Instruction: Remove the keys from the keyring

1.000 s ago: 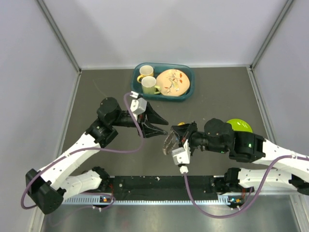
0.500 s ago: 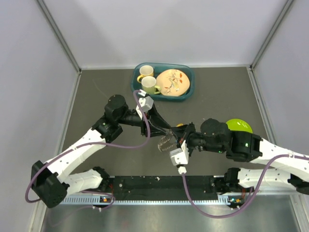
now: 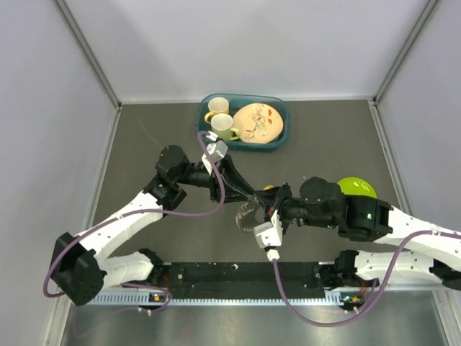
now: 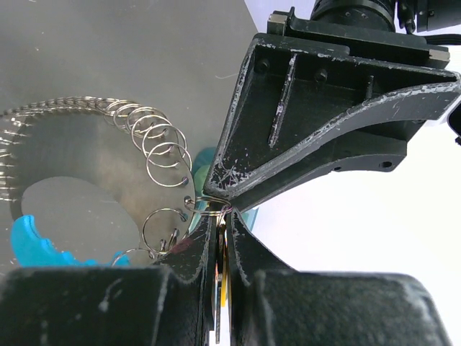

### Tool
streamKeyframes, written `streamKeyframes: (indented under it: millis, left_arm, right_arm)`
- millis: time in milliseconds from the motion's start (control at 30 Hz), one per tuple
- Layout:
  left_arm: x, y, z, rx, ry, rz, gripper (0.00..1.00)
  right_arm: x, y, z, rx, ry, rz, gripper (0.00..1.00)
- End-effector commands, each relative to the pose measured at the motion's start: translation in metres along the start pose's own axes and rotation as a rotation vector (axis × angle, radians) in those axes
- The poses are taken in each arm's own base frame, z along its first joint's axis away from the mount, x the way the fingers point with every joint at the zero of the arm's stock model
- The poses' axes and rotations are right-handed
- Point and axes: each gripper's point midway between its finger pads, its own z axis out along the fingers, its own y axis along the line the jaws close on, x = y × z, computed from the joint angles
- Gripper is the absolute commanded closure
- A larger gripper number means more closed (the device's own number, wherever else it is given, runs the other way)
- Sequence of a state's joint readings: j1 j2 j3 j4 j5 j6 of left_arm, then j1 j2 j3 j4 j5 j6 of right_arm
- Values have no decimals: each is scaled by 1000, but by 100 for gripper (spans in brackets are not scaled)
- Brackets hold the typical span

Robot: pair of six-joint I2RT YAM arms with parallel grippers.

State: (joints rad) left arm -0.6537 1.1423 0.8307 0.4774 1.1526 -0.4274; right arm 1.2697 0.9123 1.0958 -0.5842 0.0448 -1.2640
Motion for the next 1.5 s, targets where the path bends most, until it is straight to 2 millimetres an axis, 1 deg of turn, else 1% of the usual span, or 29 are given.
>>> streamKeyframes:
  millis: [0,200,333,400,600,733,800,833,867,933,1000,1033,1067,1267,1467]
  left_arm:
    - [-10,-30,1,134,-13,49,65]
    - [-10,-41,-1,168,-19,51,67]
    - [-8,-42,-2,169,-16,38,66]
    - [-7,-40,-2,157,-17,25,63]
    - [-7,-32,1,139,-20,6,62]
    - [-10,-29,2,130,-25,2,58]
    - [-9,-25,3,113,-20,20,58]
    - [-4,-21,2,90,-5,-12,58]
    - [-7,-15,2,52,-20,18,61]
    - [-7,-12,3,37,-25,20,62]
    - [-7,-14,3,55,-20,4,64]
    - [-11,-17,4,73,-31,26,65]
    - [-12,-20,4,91,-29,5,65]
    - [-20,-22,6,116,-52,6,64]
    - [-28,-31,5,148,-73,16,63]
  right_arm:
    - [-10,-37,-10,114,-22,1,100]
    - [-9,-38,-13,124,-21,5,100]
    - [-7,-39,-17,137,-15,8,100]
    - [-7,-40,-19,142,-15,9,100]
    - [-8,-37,-17,133,-19,12,100]
    - [-6,-36,-17,132,-12,11,100]
    - [-7,-37,-18,136,-15,11,100]
    - [-7,-37,-19,137,-15,11,100]
    - [-7,-36,-19,135,-16,11,100]
    - [-7,-35,-19,134,-19,12,100]
    - [-6,-34,-19,135,-18,12,100]
    - [-6,-34,-19,134,-15,14,100]
    - [-5,-32,-18,131,-14,14,100]
    - [-4,-30,-17,126,-10,15,100]
    - [-4,-29,-18,128,-10,23,100]
